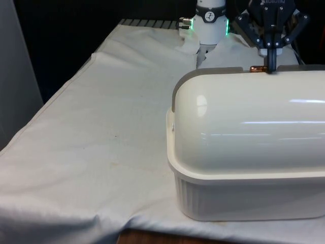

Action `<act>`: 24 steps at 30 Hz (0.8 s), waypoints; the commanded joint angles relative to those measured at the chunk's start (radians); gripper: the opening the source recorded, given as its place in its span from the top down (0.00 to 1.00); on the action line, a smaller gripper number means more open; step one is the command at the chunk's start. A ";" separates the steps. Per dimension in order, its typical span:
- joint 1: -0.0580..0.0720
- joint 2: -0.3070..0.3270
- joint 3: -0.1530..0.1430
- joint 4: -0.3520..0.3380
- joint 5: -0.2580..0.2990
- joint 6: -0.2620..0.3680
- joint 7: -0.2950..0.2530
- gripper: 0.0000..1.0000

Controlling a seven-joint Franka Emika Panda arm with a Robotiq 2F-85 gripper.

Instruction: Open the lid, then close it.

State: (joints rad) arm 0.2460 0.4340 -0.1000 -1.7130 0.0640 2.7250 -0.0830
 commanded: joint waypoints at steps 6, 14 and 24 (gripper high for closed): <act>0.007 -0.023 -0.006 -0.034 -0.013 0.009 0.006 1.00; 0.009 -0.052 -0.005 -0.074 -0.021 0.004 0.005 1.00; 0.011 -0.085 0.000 -0.124 -0.021 -0.017 0.002 1.00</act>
State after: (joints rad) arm 0.2540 0.3560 -0.0980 -1.8280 0.0480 2.7140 -0.0830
